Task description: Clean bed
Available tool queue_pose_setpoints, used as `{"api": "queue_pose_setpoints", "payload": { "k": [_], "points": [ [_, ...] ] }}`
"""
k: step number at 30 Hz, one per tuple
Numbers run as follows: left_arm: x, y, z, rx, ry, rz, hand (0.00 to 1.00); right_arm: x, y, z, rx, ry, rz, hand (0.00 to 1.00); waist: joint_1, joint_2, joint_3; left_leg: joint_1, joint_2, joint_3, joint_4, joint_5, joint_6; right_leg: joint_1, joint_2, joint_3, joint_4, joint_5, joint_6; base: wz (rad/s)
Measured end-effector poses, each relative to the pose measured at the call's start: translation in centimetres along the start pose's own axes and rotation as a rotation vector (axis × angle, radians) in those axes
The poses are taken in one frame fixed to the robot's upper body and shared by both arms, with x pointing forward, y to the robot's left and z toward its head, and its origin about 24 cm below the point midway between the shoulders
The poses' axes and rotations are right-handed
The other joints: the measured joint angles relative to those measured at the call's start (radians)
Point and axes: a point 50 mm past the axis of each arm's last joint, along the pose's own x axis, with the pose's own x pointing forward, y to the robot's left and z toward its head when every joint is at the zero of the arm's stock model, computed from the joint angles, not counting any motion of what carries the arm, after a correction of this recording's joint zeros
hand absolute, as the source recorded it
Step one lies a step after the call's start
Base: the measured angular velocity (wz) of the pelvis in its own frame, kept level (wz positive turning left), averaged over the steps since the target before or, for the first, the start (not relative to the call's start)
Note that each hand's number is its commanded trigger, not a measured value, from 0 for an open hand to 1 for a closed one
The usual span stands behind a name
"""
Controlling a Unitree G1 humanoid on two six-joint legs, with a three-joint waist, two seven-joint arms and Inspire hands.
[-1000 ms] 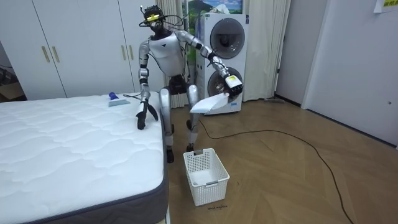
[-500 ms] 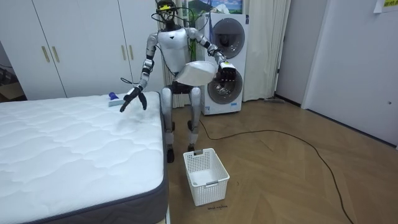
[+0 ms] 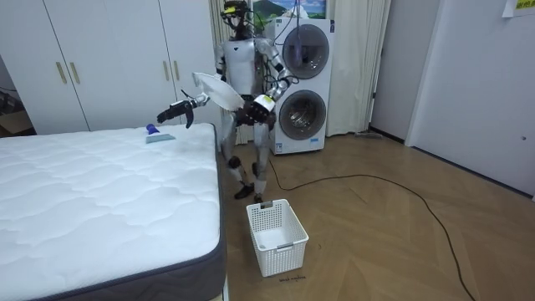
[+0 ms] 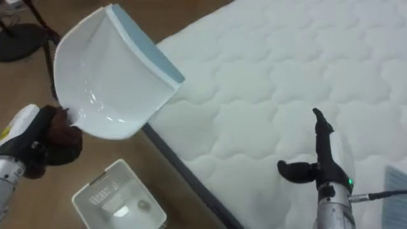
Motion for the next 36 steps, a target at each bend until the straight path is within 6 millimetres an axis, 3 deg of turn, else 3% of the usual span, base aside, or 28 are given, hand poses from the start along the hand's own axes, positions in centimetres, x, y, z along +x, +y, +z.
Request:
{"api": "queue_pose_setpoints", "payload": {
  "k": [1,3,6,10,14,18,20,21,22,23,25,27,30,32,34,36],
  "points": [
    [0.0,-0.5,0.1,-0.042,0.002,0.001,1.0,0.0,0.3,0.1,0.001,-0.004,0.011,0.0,0.014,-0.001,0.0013,-0.006,0.002,-0.066,0.014,0.0,0.0,0.01,0.011,-0.006,-0.053,-0.006,-0.006,-1.5],
    [0.0,-0.8,0.3,-0.069,0.0,0.002,1.0,0.0,0.9,0.6,0.009,-0.023,0.035,0.0,0.017,-0.001,-0.0005,-0.025,0.008,-0.141,0.041,0.001,-0.002,0.045,0.037,-0.004,-0.143,-0.008,-0.008,-1.18],
    [0.4,-0.8,0.8,-0.085,-0.017,0.012,1.0,0.2,1.0,0.9,0.034,-0.027,0.025,0.0,-0.026,-0.001,-0.0012,-0.064,0.034,-0.138,0.088,-0.001,-0.004,0.024,0.052,-0.007,-0.185,-0.002,-0.029,-0.54],
    [-0.1,-1.8,0.5,-0.117,0.005,-0.003,1.0,0.2,0.9,0.8,0.059,-0.01,0.015,0.0,-0.08,-0.002,-0.0044,-0.051,0.066,-0.109,0.083,0.002,-0.027,0.02,0.085,0.02,-0.204,0.015,-0.057,-0.27],
    [-0.3,-3.0,0.8,-0.17,0.013,-0.008,1.0,0.2,0.8,0.7,0.07,-0.002,0.002,0.0,-0.099,-0.001,-0.0056,-0.054,0.092,-0.095,0.105,0.01,-0.036,0.005,0.107,0.036,-0.209,0.022,-0.076,-0.21],
    [-0.5,-4.2,1.0,-0.2,0.027,-0.034,1.0,0.1,1.3,0.9,0.083,-0.001,0.008,0.0,-0.103,-0.001,-0.0123,-0.041,0.121,-0.082,0.133,0.013,-0.056,-0.009,0.14,0.089,-0.203,0.025,-0.101,-0.38],
    [-1.0,-4.8,0.6,-0.211,0.05,-0.047,1.0,0.1,1.4,1.1,0.087,-0.007,0.024,0.0,-0.101,0.001,-0.0141,-0.034,0.12,-0.146,0.137,0.017,-0.067,-0.007,0.156,0.124,-0.202,0.025,-0.113,-0.66],
    [-1.3,-5.1,0.1,-0.211,0.072,-0.058,1.0,0.1,1.5,1.1,0.078,-0.013,0.037,0.0,-0.101,0.001,-0.0143,-0.03,0.116,-0.208,0.142,0.021,-0.075,-0.007,0.169,0.153,-0.2,0.023,-0.119,-0.78],
    [-1.5,-5.5,-0.5,-0.214,0.098,-0.069,1.0,0.1,1.5,1.1,0.076,-0.012,0.053,0.0,-0.101,0.003,-0.0152,-0.031,0.102,-0.301,0.15,0.024,-0.08,-0.007,0.186,0.195,-0.2,0.022,-0.12,-0.84],
    [-1.6,-5.6,-0.7,-0.216,0.112,-0.074,1.0,0.1,1.5,1.0,0.074,-0.011,0.063,0.0,-0.098,0.004,-0.0159,-0.031,0.099,-0.346,0.156,0.024,-0.081,-0.007,0.195,0.216,-0.2,0.022,-0.121,-0.98],
    [-2.0,-6.5,-1.3,-0.234,0.154,-0.089,0.69,0.1,1.5,1.0,0.052,-0.015,0.099,0.0,-0.076,0.011,-0.02,-0.018,0.067,-0.536,0.149,0.025,-0.081,-0.001,0.23,0.306,-0.2,0.031,-0.132,-1.14],
    [-2.4,-6.9,-1.5,-0.257,0.169,-0.09,0.0,0.1,1.8,1.0,0.032,-0.021,0.125,0.0,-0.071,0.015,-0.0208,0.007,0.05,-0.619,0.117,0.028,-0.092,0.002,0.25,0.367,-0.201,0.043,-0.142,-1.07],
    [-2.6,-7.3,-1.4,-0.28,0.176,-0.086,0.0,0.0,2.0,1.1,-0.007,-0.035,0.154,0.0,-0.081,0.023,-0.0228,0.071,0.042,-0.63,0.039,0.031,-0.114,-0.005,0.276,0.436,-0.2,0.05,-0.141,-0.78],
    [-2.5,-7.2,-1.3,-0.28,0.168,-0.083,0.0,0.0,2.0,1.2,-0.002,-0.035,0.155,0.0,-0.092,0.024,-0.0201,0.099,0.04,-0.629,-0.003,0.033,-0.117,-0.008,0.28,0.444,-0.204,0.058,-0.142,-0.46],
    [-2.4,-7.5,-1.2,-0.28,0.167,-0.091,0.0,0.0,2.2,1.3,0.026,-0.032,0.153,0.0,-0.131,0.019,-0.0166,0.106,0.036,-0.628,-0.033,0.034,-0.12,-0.009,0.279,0.442,-0.215,0.06,-0.136,0.02],
    [-2.3,-7.8,-1.2,-0.28,0.169,-0.103,0.0,0.0,2.2,1.3,0.046,-0.025,0.15,0.0,-0.132,0.018,-0.0145,0.117,0.035,-0.622,-0.051,0.034,-0.12,-0.011,0.281,0.443,-0.225,0.064,-0.131,-0.04]
  ]
}}
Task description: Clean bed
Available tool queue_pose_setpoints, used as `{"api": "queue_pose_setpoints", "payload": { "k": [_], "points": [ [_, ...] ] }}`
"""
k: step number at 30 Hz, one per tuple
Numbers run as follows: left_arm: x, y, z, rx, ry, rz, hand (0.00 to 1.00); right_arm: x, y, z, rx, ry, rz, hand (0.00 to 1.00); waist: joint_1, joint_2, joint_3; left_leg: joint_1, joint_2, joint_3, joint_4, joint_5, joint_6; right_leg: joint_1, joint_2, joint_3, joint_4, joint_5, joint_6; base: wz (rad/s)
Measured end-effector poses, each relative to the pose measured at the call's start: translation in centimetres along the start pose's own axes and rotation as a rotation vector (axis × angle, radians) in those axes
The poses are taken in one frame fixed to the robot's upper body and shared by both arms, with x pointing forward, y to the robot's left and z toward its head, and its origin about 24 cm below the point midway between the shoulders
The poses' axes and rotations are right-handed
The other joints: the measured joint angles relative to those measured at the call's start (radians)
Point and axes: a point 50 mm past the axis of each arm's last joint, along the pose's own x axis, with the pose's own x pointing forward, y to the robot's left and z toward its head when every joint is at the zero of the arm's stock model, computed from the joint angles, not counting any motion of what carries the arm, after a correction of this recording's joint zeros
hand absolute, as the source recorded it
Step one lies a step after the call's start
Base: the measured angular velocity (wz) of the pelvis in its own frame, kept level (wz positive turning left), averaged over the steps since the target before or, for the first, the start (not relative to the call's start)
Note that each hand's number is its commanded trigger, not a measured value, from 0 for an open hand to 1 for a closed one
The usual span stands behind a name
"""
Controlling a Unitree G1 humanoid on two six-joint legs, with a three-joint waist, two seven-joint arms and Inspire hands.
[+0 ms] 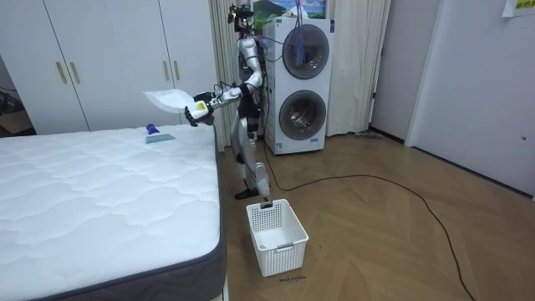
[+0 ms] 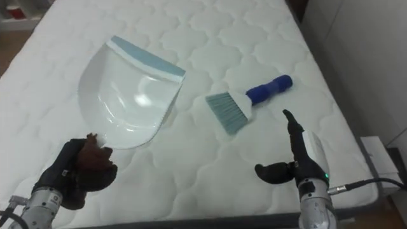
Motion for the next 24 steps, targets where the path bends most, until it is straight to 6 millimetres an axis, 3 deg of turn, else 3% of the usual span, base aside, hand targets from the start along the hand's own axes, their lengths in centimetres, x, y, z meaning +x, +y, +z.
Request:
{"api": "queue_pose_setpoints", "payload": {
  "k": [10,21,24],
  "points": [
    [0.4,-0.4,-0.3,-0.004,0.019,0.013,0.0,-0.4,1.2,-0.5,-0.032,0.023,0.045,0.0,-0.02,0.011,0.0094,0.029,-0.003,0.006,-0.04,0.0,0.0,0.046,0.001,-0.009,-0.066,0.02,0.019,0.0],
    [0.5,-0.4,-0.4,-0.006,0.024,0.024,0.0,-1.8,2.3,-2.7,-0.053,0.14,0.102,0.0,-0.02,0.012,0.0089,0.034,-0.002,0.01,-0.042,0.0,0.0,0.055,0.0,-0.003,-0.081,0.021,0.02,-0.01],
    [0.4,-0.4,-0.6,-0.006,0.032,0.022,0.0,-2.1,2.6,-3.1,-0.055,0.161,0.111,0.0,-0.016,0.011,0.0086,0.038,-0.001,0.034,-0.042,0.0,0.0,0.057,0.0,-0.003,-0.081,0.021,0.02,-0.02]
  ]
}}
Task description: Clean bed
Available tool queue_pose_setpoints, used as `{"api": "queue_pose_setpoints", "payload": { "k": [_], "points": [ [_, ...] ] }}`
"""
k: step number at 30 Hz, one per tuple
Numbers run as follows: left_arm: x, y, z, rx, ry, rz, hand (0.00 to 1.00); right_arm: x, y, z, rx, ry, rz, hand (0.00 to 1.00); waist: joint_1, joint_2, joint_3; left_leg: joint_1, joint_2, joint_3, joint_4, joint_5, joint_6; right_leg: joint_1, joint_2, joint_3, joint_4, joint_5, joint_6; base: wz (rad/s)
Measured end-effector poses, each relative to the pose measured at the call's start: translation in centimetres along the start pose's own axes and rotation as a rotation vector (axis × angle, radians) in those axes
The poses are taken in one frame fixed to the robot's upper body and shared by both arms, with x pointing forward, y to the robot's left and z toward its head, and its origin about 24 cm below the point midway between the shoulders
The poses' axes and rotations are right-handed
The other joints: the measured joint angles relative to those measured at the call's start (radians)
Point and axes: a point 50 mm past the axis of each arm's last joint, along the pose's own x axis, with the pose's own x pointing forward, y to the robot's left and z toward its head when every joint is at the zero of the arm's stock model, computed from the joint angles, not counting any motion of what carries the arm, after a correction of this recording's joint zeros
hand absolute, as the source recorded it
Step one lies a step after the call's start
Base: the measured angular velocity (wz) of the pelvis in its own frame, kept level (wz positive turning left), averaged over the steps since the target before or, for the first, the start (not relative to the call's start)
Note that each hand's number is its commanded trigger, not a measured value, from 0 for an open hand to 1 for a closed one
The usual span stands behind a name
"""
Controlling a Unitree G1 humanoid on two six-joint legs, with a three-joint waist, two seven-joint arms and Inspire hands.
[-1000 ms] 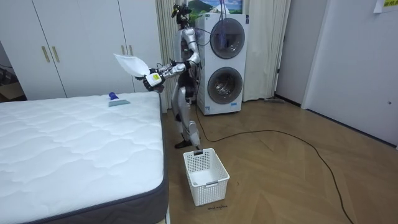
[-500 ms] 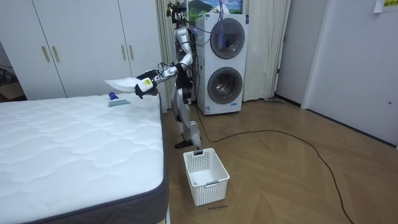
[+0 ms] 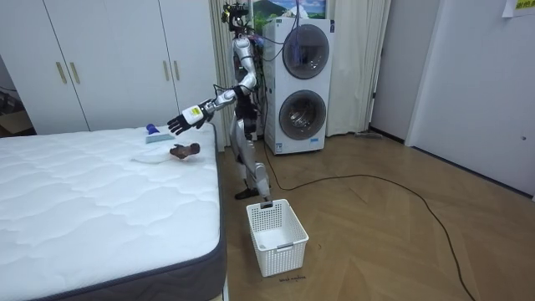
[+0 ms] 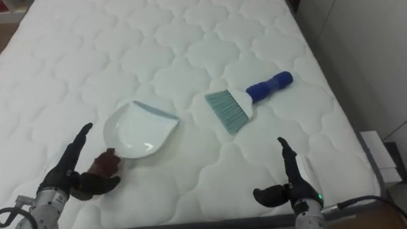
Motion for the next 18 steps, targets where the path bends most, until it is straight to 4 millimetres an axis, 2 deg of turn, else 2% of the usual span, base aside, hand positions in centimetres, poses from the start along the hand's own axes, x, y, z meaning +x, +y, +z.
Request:
{"api": "queue_pose_setpoints", "payload": {
  "k": [8,12,14,16,18],
  "points": [
    [-0.1,-0.1,-0.4,0.001,0.02,0.012,0.0,-0.3,0.6,-0.3,0.011,0.03,0.027,0.0,0.016,-0.012,-0.0035,0.003,0.0,-0.001,0.0,0.0,0.0,0.005,-0.001,-0.011,-0.001,0.0,0.0,0.03],
    [-0.1,-0.1,-0.5,-0.012,0.023,0.025,0.0,-0.3,0.6,-0.3,0.018,0.032,0.028,0.0,0.02,-0.022,-0.0006,0.009,0.0,-0.003,0.0,0.0,0.0,0.013,-0.002,-0.018,-0.005,0.0,0.0,0.06],
    [-0.1,0.0,-0.8,-0.016,0.034,0.033,0.0,-0.3,0.6,-0.4,0.04,0.04,0.025,0.0,0.022,-0.025,-0.0017,0.01,0.0,-0.003,-0.002,0.0,0.0,0.015,-0.002,-0.018,-0.006,0.0,0.001,0.02],
    [-0.3,-0.2,-1.8,-0.014,0.078,0.025,0.0,-0.5,0.9,-1.6,0.035,0.088,0.039,0.0,0.025,-0.029,-0.0089,0.012,0.0,-0.003,-0.002,0.0,0.0,0.019,0.0,-0.02,-0.008,0.001,0.002,0.0],
    [-0.8,-0.5,-3.1,-0.013,0.132,0.015,0.0,-0.9,1.1,-2.9,0.038,0.149,0.05,0.0,0.03,-0.027,-0.0112,0.014,0.0,-0.003,-0.002,0.0,0.0,0.026,0.0,-0.022,-0.015,0.003,0.003,0.02]
  ]
}}
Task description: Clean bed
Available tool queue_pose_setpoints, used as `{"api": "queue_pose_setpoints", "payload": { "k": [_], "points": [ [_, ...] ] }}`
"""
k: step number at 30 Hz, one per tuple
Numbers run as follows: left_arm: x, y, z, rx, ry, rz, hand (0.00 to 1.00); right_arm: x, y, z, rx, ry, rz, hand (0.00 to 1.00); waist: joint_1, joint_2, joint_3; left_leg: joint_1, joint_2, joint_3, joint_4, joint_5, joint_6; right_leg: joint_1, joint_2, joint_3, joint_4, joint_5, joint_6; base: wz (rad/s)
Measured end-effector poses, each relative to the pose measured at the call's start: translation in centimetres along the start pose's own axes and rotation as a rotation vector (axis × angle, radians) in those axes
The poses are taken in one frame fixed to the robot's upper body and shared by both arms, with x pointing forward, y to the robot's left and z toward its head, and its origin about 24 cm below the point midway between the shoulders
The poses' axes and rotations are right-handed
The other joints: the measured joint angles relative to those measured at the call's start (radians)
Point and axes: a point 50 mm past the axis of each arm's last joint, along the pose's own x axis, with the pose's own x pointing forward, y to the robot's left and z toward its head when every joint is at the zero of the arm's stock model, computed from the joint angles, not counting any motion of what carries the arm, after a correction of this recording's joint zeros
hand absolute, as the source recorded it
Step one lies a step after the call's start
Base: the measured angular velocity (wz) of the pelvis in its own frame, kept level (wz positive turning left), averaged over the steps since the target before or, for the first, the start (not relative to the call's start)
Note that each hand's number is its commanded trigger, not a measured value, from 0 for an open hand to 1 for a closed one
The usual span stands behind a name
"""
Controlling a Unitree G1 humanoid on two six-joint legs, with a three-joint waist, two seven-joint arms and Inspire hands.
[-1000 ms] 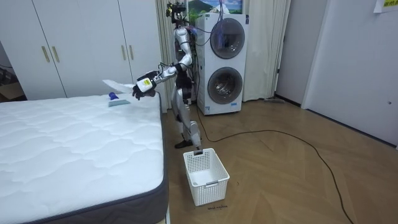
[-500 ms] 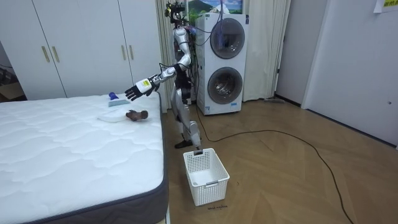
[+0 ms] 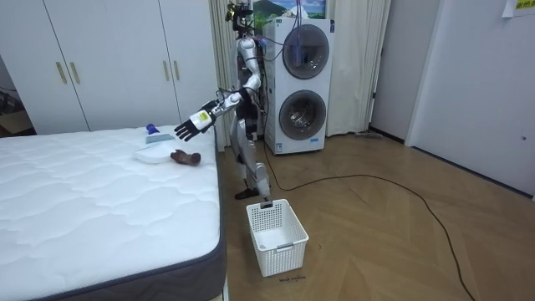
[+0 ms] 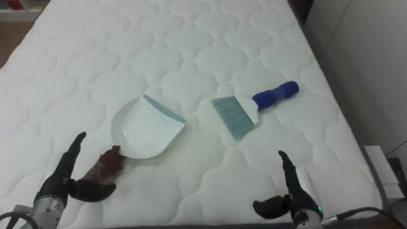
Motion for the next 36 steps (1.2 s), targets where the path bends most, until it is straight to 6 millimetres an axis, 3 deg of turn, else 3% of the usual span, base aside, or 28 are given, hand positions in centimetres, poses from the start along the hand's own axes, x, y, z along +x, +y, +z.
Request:
{"api": "queue_pose_setpoints", "payload": {
  "k": [5,9,13,18,23,28,36],
  "points": [
    [-1.9,-0.9,-4.6,0.005,0.178,-0.036,0.0,-0.5,-0.3,-3.3,0.03,0.153,-0.015,0.0,0.002,-0.001,-0.0025,0.014,-0.001,0.0,0.0,0.0,0.0,0.01,0.002,0.008,-0.003,0.0,0.0,-0.05],
    [-4.4,-1.4,-9.1,0.02,0.365,-0.039,0.0,-1.3,-0.3,-5.6,0.063,0.261,-0.023,0.0,-0.004,-0.005,0.0008,0.034,0.0,0.003,-0.012,0.0,0.0,0.026,0.006,0.018,-0.007,0.0,0.001,-0.04],
    [-6.7,-0.4,-12.3,-0.004,0.517,0.027,0.0,-2.4,-1.0,-8.4,0.12,0.403,-0.086,0.0,0.005,-0.016,0.0016,0.035,-0.001,0.003,-0.026,0.0,0.0,0.024,0.003,0.011,-0.007,-0.001,0.003,0.08],
    [-7.9,0.4,-13.5,-0.04,0.579,0.086,0.0,-3.5,-0.8,-10.2,0.161,0.505,-0.101,0.0,0.021,-0.021,0.0028,0.037,-0.002,0.001,-0.031,-0.003,-0.005,0.025,0.002,0.008,-0.013,0.004,0.011,0.08],
    [-10.0,-1.6,-15.6,-0.05,0.742,0.026,0.0,-4.4,-0.2,-11.5,0.142,0.596,-0.059,0.0,0.021,-0.009,-0.0025,0.035,0.003,-0.01,-0.032,-0.034,-0.005,0.028,0.007,-0.001,-0.015,0.008,0.019,0.06],
    [-12.5,-2.8,-17.3,-0.059,0.898,-0.064,0.0,-6.0,0.7,-13.2,0.134,0.728,0.016,0.0,0.024,-0.015,-0.0027,0.029,-0.004,-0.012,-0.03,-0.041,0.005,0.029,-0.003,-0.007,-0.017,0.014,0.028,0.0],
    [-12.7,-4.1,-17.3,-0.137,0.959,-0.133,0.0,-6.1,1.9,-13.0,0.092,0.746,0.121,0.0,0.048,-0.012,-0.0025,0.023,-0.004,-0.011,-0.025,-0.041,0.005,0.025,-0.003,-0.008,-0.026,0.016,0.029,0.0]
  ]
}}
